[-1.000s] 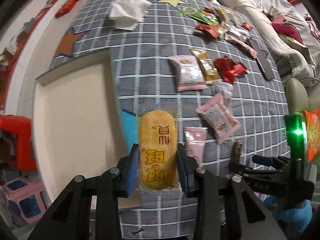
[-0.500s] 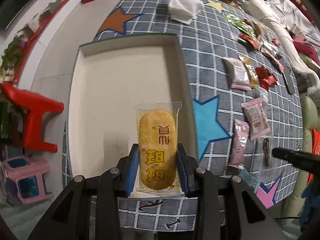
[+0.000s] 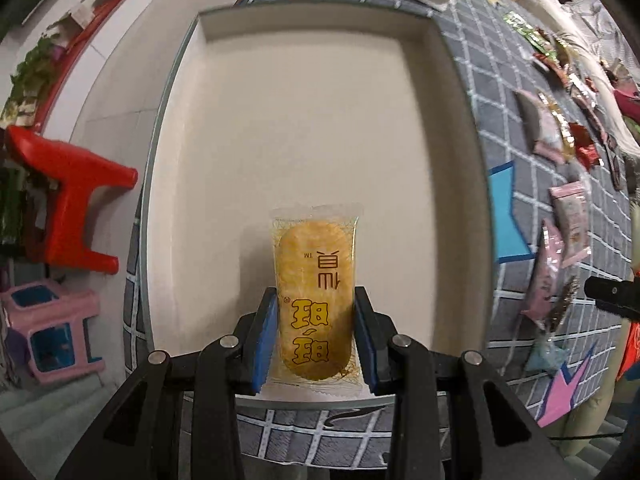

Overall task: Organize snacks
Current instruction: 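Carry the yellow cake packet with the left tool into the white box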

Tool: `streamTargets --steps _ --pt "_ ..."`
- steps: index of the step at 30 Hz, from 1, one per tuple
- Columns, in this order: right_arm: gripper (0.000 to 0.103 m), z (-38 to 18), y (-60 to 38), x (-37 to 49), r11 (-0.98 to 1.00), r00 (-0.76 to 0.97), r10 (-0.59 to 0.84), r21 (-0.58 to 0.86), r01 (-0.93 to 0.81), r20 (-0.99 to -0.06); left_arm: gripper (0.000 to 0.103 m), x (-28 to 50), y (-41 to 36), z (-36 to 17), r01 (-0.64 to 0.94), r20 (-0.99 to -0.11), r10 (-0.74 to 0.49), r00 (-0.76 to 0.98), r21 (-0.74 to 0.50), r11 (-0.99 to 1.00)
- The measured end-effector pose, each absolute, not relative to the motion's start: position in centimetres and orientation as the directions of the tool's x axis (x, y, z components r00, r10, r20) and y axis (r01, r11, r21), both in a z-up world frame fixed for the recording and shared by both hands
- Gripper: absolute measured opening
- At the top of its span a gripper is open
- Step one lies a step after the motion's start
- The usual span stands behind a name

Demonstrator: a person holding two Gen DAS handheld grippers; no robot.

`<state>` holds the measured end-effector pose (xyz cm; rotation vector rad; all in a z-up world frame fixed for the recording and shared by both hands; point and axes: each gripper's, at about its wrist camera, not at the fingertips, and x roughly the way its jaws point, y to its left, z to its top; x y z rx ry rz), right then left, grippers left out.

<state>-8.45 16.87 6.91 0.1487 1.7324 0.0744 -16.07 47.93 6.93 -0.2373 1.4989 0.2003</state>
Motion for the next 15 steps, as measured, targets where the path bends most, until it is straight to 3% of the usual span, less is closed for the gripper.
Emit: streamTargets --steps 1,3,7,9,11,12,13,15 --pt "0.08 6.6 16.0 -8.6 0.987 -0.17 0.147 0.135 0.085 -0.974 0.039 -16.2 47.9 6.5 -0.272 -0.998 -0.013 0.055 -0.028 0.962" --pt "0.066 5.4 16.2 -8.9 0.982 -0.195 0.161 0.137 0.129 -0.967 0.039 -16.4 47.8 6.0 -0.26 -0.999 -0.008 0.043 -0.019 0.965" --pt "0.065 4.0 18.1 -8.5 0.986 -0.21 0.12 0.092 0.14 -0.97 0.04 -17.1 47.4 5.2 -0.229 -0.999 0.007 0.047 -0.004 0.973" --pt "0.048 4.2 20.5 -9.3 0.998 -0.211 0.029 0.018 0.055 -0.977 0.04 -17.6 47.0 5.0 -0.198 -0.999 0.018 0.045 0.009 0.98" --pt "0.045 4.5 22.2 -9.5 1.0 -0.212 0.02 0.021 -0.004 -0.977 0.041 -18.5 46.7 5.4 -0.182 -0.999 0.024 0.041 0.016 0.983" --pt "0.039 4.6 22.5 -9.7 1.0 -0.217 0.026 0.029 -0.011 -0.976 0.041 -18.9 46.6 5.3 -0.179 -0.999 0.017 0.041 0.01 0.984" --pt "0.023 5.0 22.6 -9.9 0.999 -0.213 0.046 0.049 -0.011 -0.976 0.042 -19.3 46.6 5.4 -0.178 -0.999 0.015 0.04 0.008 0.984" --pt "0.022 5.1 22.6 -10.8 0.995 -0.203 0.098 0.102 -0.009 -0.974 0.044 -20.0 46.7 5.6 -0.182 -0.999 0.008 0.035 0.002 0.983"
